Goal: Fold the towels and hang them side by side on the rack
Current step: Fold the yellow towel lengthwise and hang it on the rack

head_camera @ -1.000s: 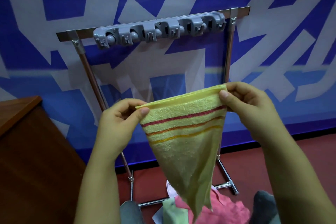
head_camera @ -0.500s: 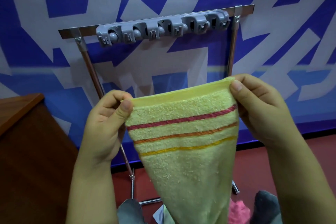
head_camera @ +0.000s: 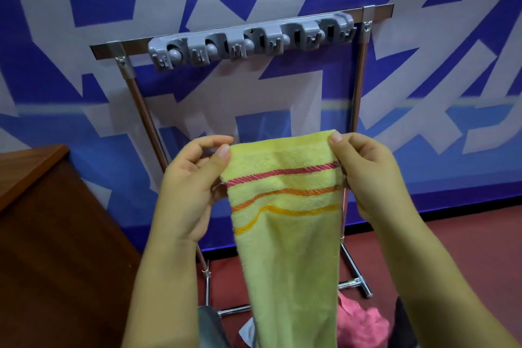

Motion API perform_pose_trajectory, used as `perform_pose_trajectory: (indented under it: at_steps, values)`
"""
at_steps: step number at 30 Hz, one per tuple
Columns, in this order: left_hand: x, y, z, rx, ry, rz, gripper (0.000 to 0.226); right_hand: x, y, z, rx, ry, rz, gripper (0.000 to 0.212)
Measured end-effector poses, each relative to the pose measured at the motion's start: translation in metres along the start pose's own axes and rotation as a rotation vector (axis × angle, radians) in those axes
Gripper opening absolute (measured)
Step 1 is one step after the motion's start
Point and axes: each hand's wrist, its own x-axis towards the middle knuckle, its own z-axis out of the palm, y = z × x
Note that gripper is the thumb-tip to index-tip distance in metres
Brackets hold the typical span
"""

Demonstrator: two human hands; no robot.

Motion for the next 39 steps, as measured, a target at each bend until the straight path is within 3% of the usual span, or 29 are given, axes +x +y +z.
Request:
perform_pose_trajectory:
  at_steps: [6, 14, 24, 31, 34, 39]
  values:
    - [-0.008, 0.002, 0.031, 0.131, -0.098, 0.017, 0.011, -0.013, -0.007, 0.019, -0.196, -0.012, -0.126, 0.020]
    - [-0.014, 0.001, 0.049, 0.178, -0.006, 0.042, 0.016, -0.030, -0.011, 0.031, -0.271, -0.076, -0.329, 0.009]
    - [-0.015, -0.001, 0.050, 0.166, 0.026, 0.027, 0.021, -0.027, 0.000, 0.034, -0.457, 0.017, -0.565, 0.016]
    - [-0.017, -0.004, 0.051, 0.169, 0.040, 0.000, 0.027, -0.026, 0.003, 0.031, -0.583, -0.051, -0.697, 0.016]
    - [-0.018, -0.005, 0.049, 0.220, 0.020, 0.014, 0.033, -0.027, 0.002, 0.028, -0.608, -0.131, -0.629, 0.021]
    - [-0.017, 0.001, 0.043, 0.207, -0.108, -0.033, 0.037, -0.022, 0.006, 0.023, -0.537, -0.127, -0.565, 0.020]
